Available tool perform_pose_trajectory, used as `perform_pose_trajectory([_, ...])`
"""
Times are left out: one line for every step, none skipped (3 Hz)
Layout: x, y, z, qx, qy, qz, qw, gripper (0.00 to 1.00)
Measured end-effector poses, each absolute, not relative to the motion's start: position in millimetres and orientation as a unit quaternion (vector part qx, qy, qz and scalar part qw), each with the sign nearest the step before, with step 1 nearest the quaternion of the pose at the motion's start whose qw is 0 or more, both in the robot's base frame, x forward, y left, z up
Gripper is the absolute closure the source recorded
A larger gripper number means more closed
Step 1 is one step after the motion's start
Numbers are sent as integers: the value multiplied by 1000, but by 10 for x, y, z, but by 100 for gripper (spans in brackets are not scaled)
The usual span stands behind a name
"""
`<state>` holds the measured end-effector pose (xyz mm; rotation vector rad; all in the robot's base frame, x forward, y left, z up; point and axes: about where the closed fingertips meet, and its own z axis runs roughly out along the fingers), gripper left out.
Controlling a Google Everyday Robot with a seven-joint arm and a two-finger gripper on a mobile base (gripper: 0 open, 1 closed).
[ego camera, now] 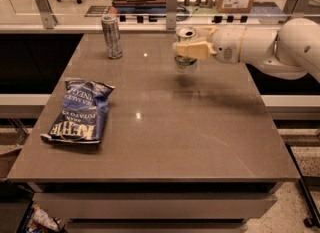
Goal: Move 7up can near blue chip bag
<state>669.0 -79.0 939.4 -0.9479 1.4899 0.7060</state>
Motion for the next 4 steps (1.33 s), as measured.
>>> perform_pose_trajectory([6448, -540, 9368, -424, 627, 328, 565, 100])
perform_pose_trajectory([6207, -272, 9350, -433, 619, 345, 557, 100])
perform_pose_trajectory([5934, 23, 9336, -437, 614, 355, 553, 100])
perform_pose_trajectory([5671, 268, 9319, -442, 612, 353, 552, 100])
